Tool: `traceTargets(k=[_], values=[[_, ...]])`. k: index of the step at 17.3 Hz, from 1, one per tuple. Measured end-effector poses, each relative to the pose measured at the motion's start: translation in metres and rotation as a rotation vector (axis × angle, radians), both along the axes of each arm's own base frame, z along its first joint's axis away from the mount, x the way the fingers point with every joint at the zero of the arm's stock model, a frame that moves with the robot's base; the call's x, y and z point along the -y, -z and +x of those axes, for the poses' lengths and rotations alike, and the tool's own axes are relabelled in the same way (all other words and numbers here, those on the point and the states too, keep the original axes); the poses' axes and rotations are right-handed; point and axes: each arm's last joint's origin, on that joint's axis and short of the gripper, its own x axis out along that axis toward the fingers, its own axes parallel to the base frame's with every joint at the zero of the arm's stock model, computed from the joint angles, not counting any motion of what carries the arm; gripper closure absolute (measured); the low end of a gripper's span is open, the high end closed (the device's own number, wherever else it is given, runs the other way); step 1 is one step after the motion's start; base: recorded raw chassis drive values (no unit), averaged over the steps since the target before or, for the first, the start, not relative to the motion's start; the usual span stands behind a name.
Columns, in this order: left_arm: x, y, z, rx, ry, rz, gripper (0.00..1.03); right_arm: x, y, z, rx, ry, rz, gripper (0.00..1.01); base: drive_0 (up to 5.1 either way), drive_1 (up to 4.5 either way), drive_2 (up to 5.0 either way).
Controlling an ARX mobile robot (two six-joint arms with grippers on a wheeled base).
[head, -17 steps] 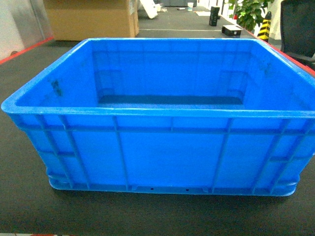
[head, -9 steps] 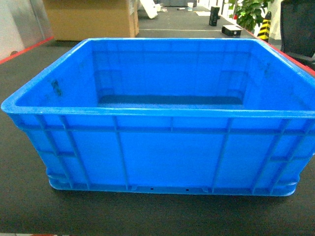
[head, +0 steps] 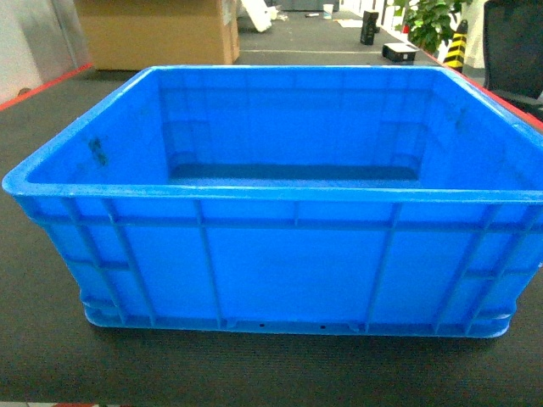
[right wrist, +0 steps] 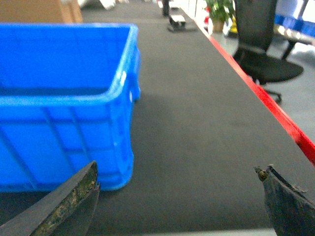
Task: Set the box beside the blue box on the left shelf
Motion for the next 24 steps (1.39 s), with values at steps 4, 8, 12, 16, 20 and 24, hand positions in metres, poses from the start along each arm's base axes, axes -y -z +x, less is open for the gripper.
traceTargets(k=[4, 8, 12, 16, 20, 24], values=[[0.004, -0.004, 0.016, -0.019, -0.191, 0.011, 0.05, -0.002, -0.008, 0.014, -0.041, 0.070, 0.024, 0.03, 0.0, 0.00, 0.0], [0.013, -0.071, 0.090, 0.087, -0.105, -0.009, 0.05, -0.008, -0.076, 0.080, -0.008, -0.009, 0.053, 0.03, 0.0, 0.00, 0.0], [0.018, -0.062, 0.190, -0.158, -0.058, -0.077, 0.05, -0.018, -0.081, 0.177, -0.261, -0.069, 0.122, 0.03, 0.0, 0.00, 0.0], [0.026, -0.047, 0.242, -0.346, -0.024, -0.102, 0.05, -0.025, -0.054, 0.232, -0.457, -0.071, 0.147, 0.03, 0.0, 0.00, 0.0], [0.028, -0.026, 0.255, -0.462, -0.019, -0.093, 0.05, -0.031, -0.044, 0.239, -0.496, -0.079, 0.156, 0.03, 0.0, 0.00, 0.0], [0.029, -0.033, 0.259, -0.443, 0.001, -0.088, 0.35, -0.033, -0.043, 0.243, -0.506, -0.083, 0.154, 0.41, 0.0, 0.00, 0.0]])
